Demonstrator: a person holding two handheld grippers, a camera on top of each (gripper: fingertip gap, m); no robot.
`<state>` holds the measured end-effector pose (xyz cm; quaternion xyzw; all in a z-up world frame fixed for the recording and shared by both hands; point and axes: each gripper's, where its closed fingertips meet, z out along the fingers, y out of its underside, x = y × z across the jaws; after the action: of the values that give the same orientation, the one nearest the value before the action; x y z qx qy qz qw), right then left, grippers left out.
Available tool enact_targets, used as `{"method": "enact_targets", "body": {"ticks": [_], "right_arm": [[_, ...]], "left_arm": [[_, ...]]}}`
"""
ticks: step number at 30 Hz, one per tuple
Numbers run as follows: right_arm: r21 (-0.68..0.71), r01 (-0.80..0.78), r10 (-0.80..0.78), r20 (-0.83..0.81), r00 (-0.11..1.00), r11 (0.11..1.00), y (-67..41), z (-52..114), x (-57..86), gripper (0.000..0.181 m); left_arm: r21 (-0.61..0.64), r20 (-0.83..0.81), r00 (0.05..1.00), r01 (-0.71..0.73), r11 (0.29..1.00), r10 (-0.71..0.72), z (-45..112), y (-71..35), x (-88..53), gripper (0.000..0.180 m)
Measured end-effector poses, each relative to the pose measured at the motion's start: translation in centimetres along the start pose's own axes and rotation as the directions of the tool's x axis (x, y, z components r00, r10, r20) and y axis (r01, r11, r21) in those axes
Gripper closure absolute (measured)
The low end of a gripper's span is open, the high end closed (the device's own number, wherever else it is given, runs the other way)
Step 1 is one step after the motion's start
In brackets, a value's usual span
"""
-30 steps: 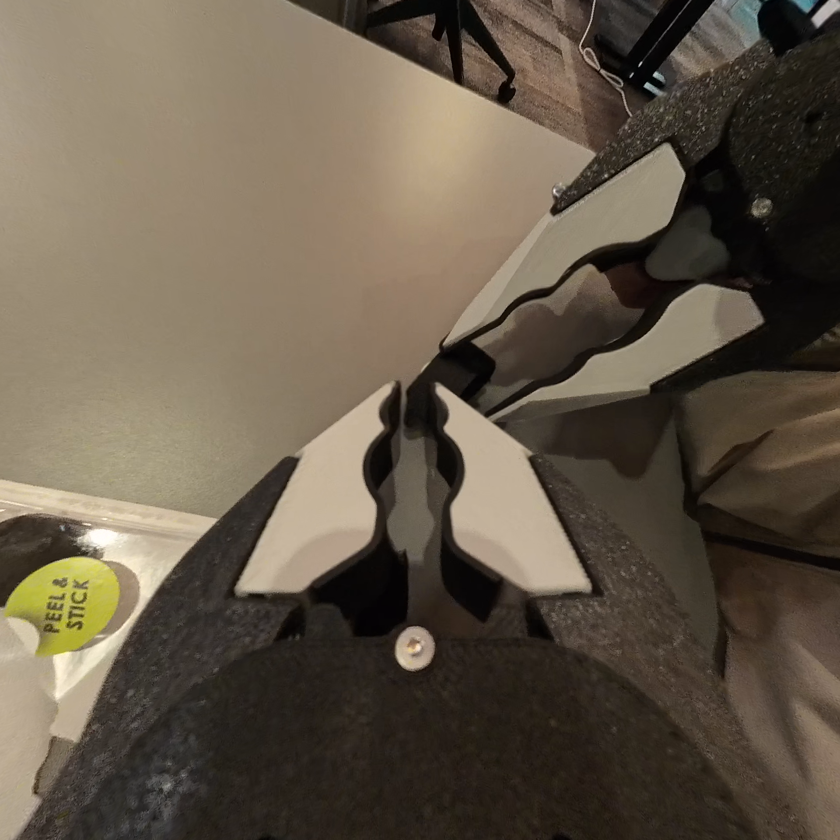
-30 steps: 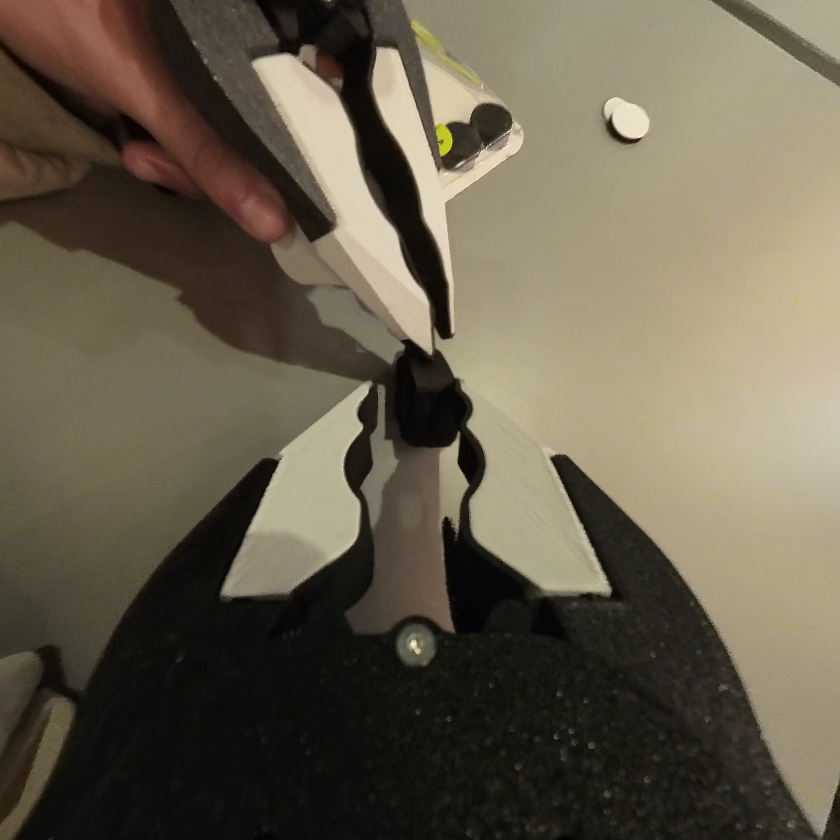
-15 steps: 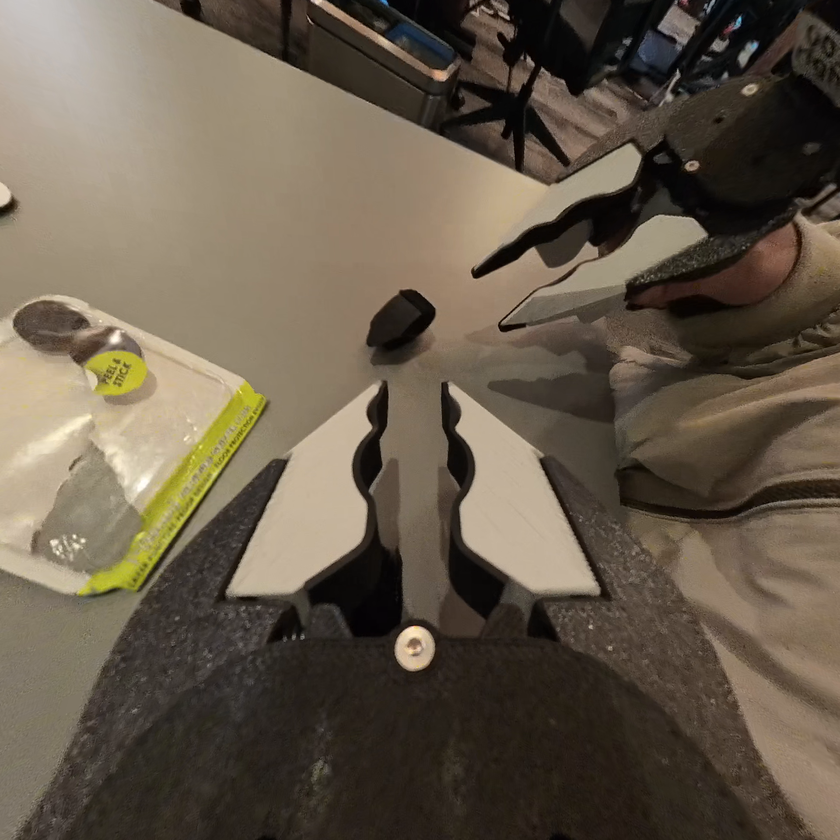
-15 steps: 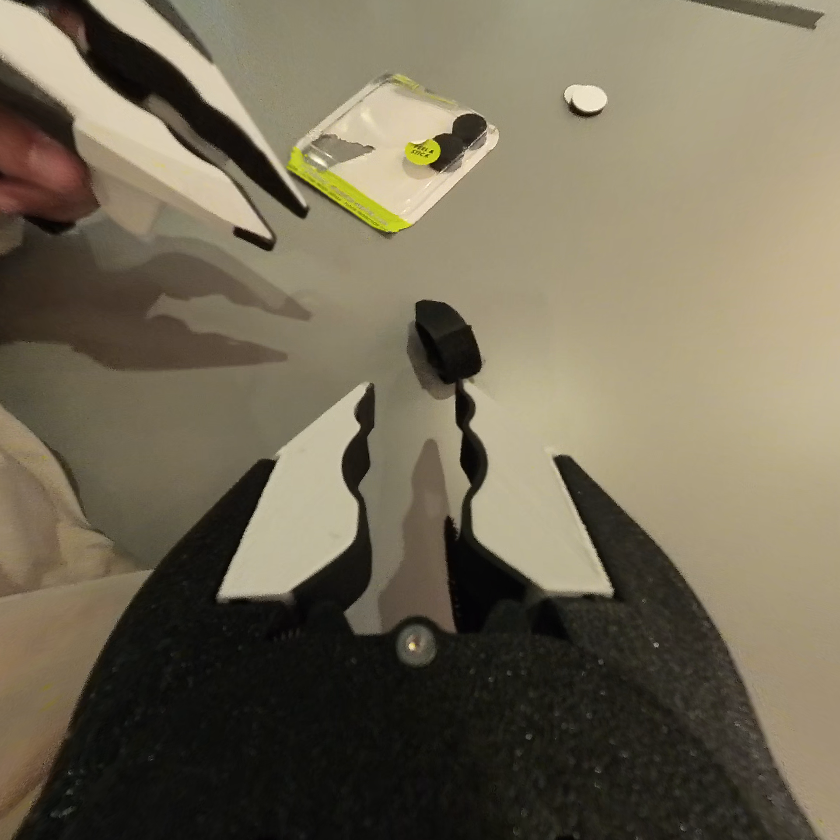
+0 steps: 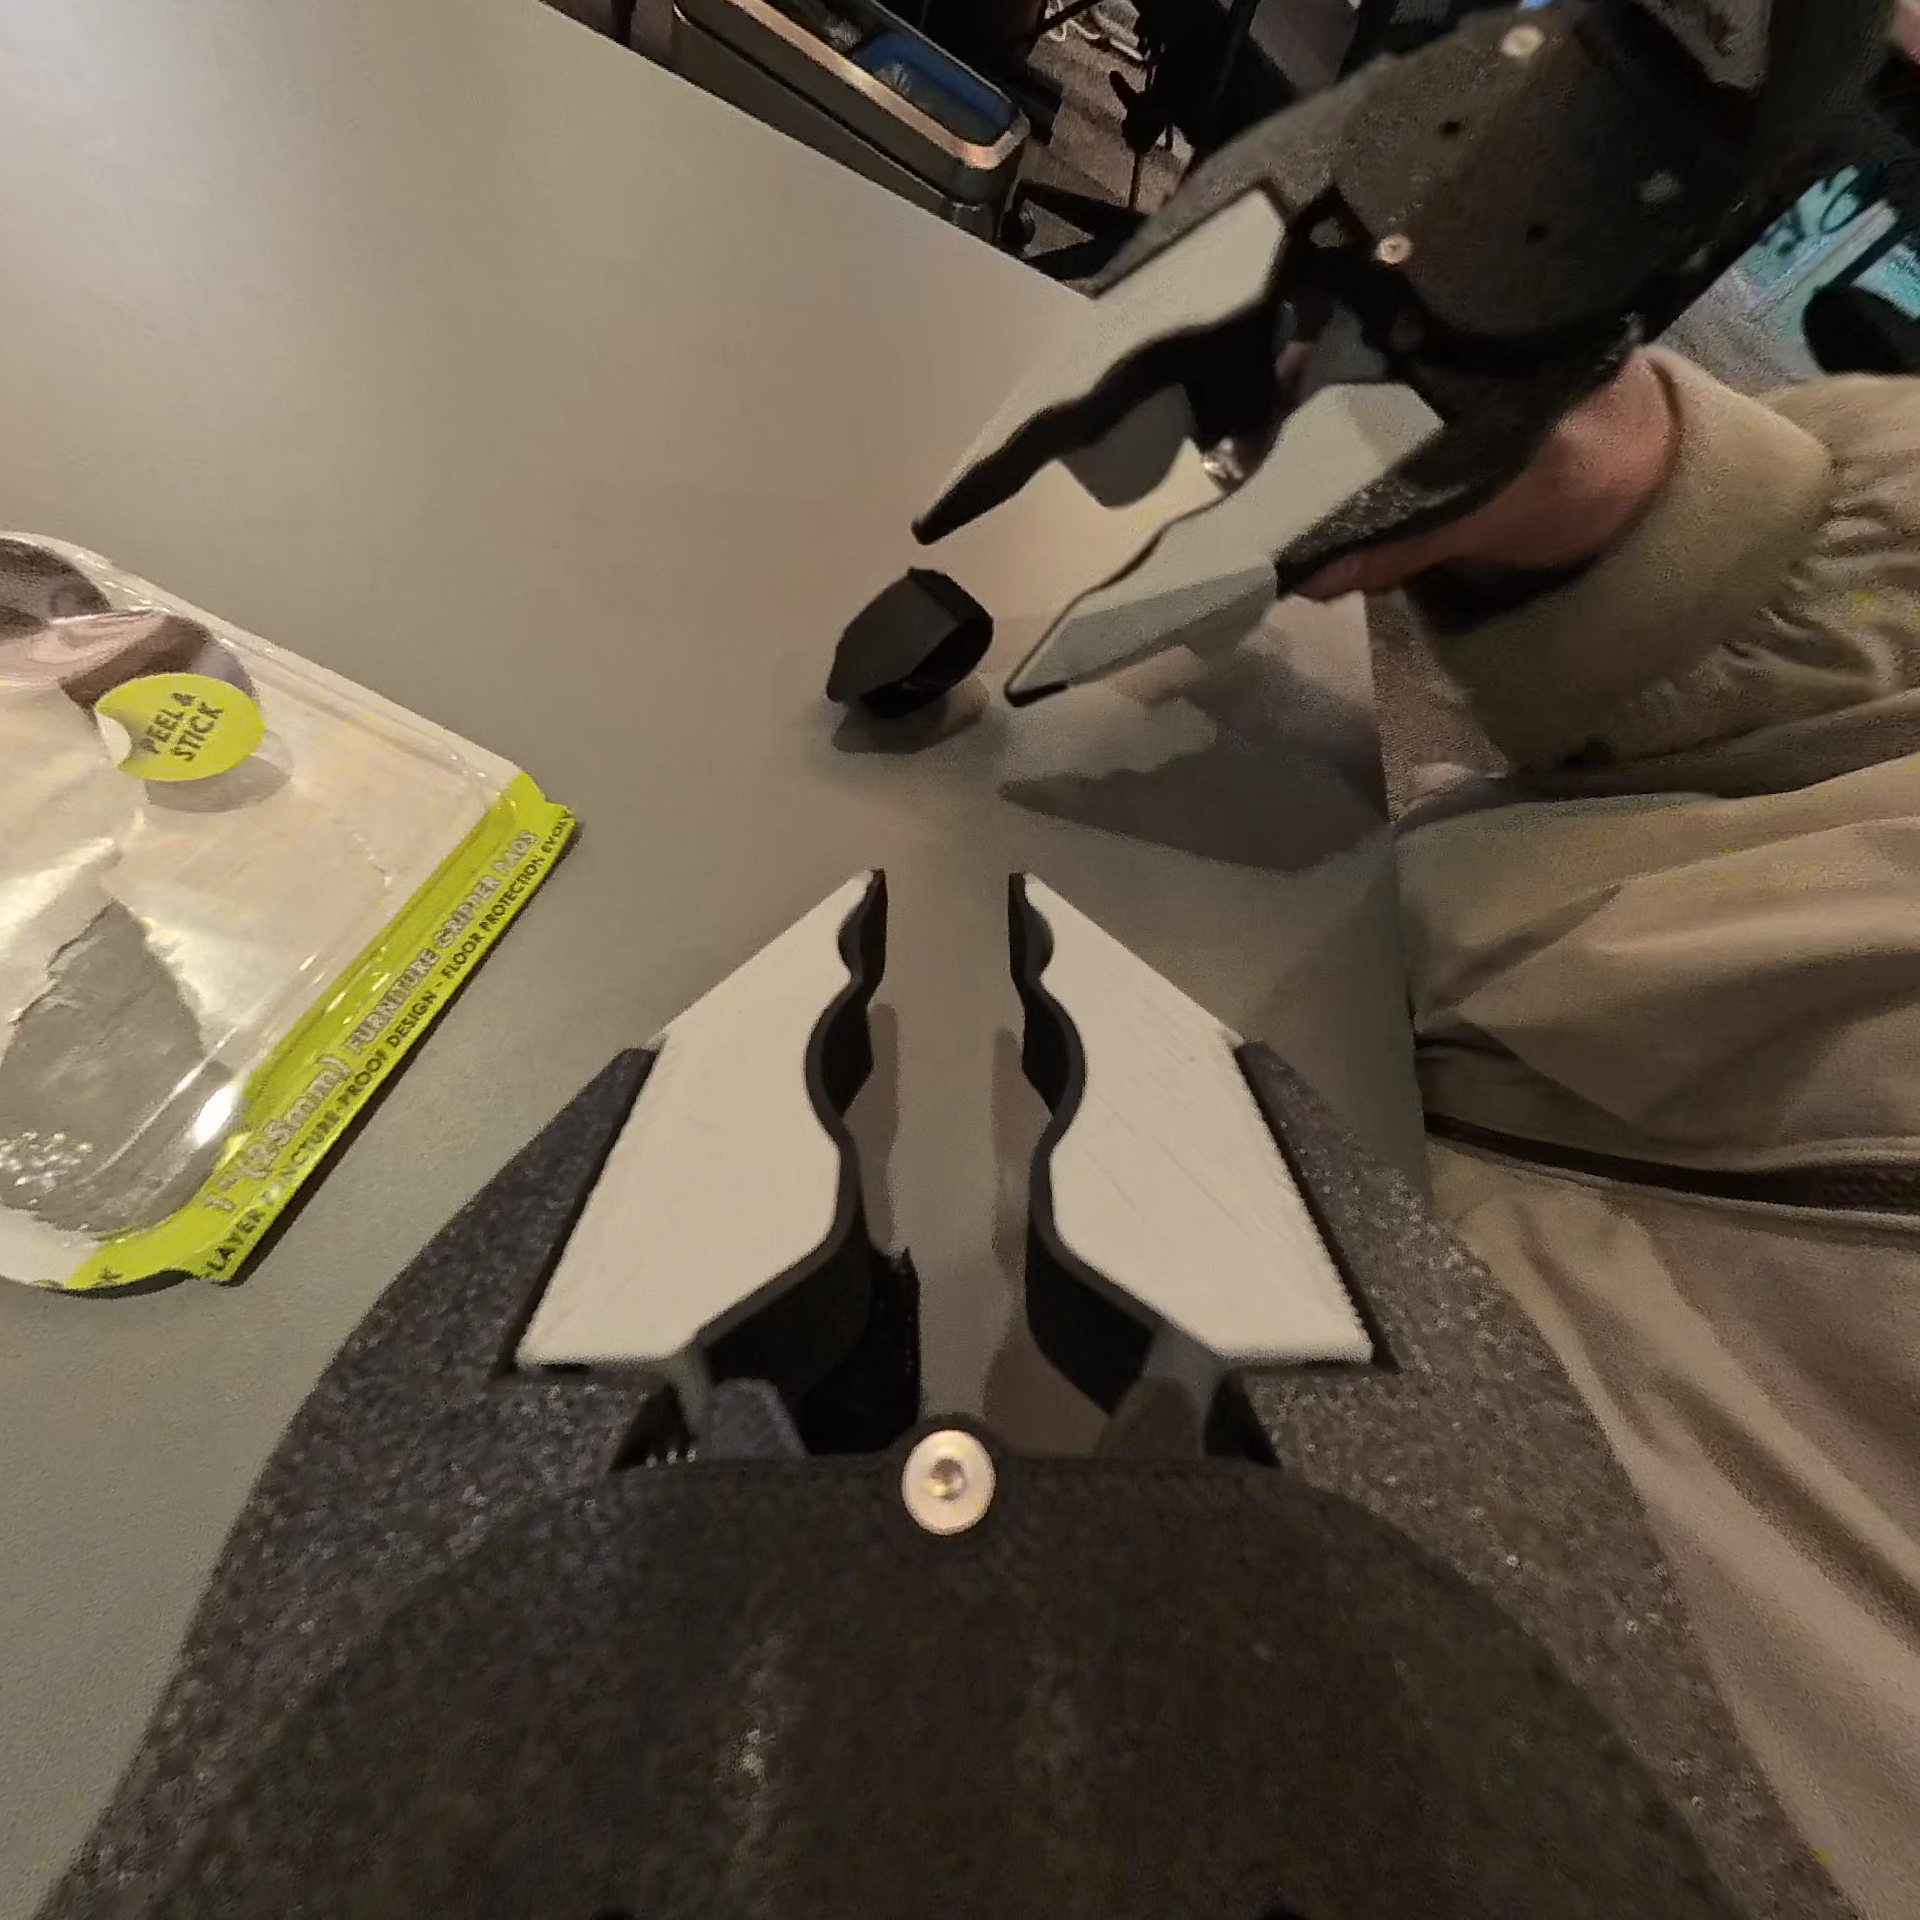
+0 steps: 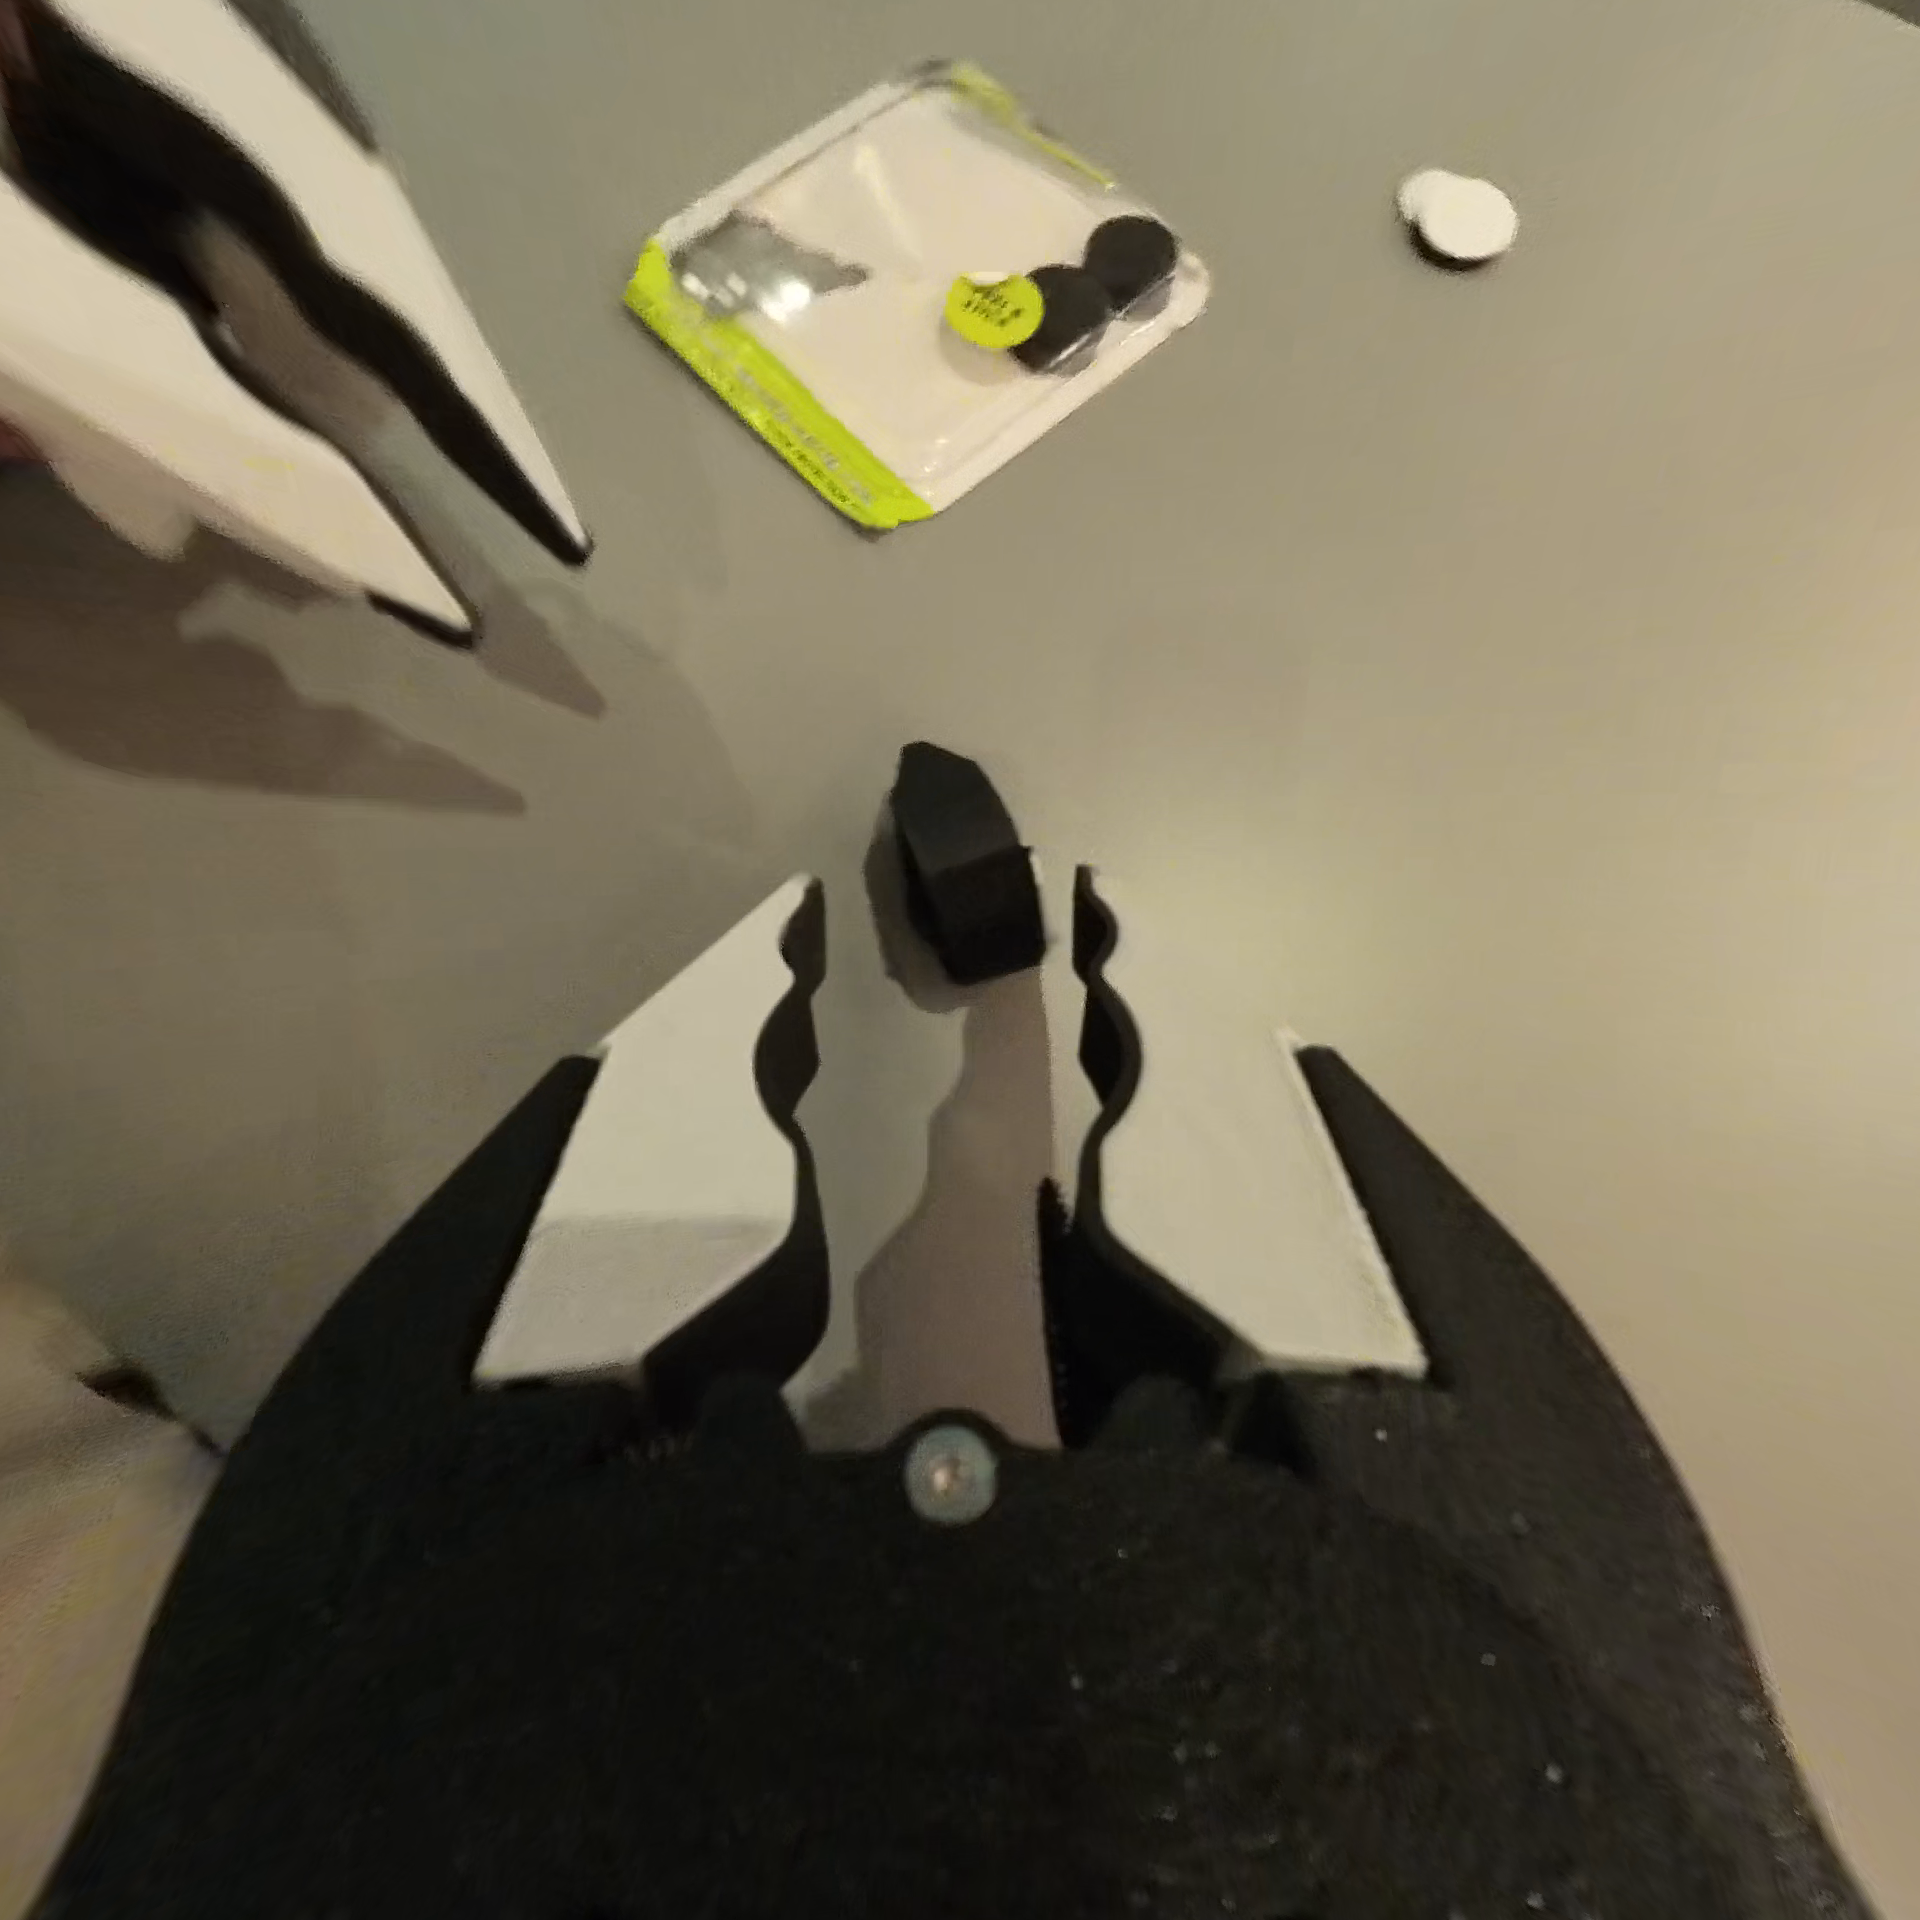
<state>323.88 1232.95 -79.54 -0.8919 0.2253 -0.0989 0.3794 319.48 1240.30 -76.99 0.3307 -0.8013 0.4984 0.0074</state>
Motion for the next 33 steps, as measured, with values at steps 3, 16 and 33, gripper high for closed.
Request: {"method": "enact_targets", "body": {"ticks": [3, 16, 33], "right_arm": [[-0.094, 0.091, -0.078, 0.138, 0.987, 0.991, 0.6, 1.1, 0.7, 0.134], [-0.25, 0.242, -0.206, 0.161, 0.965, 0.937, -0.5, 0.7, 1.5, 0.156], [-0.265, 0.141, -0.144, 0.011, 0.99, 0.954, -3.4, -8.2, 6.7, 0.156]], "left_arm": [[0.005, -0.015, 1.0, 0.018, 1.0, -0.018, -0.1, 0.0, -0.2, 0.157], [-0.014, -0.007, 1.0, 0.019, 1.0, -0.019, 0.0, 0.2, -0.6, 0.157], [0.001, 0.001, 1.0, 0.028, 1.0, -0.028, -0.3, 0.0, -0.8, 0.157]]}}
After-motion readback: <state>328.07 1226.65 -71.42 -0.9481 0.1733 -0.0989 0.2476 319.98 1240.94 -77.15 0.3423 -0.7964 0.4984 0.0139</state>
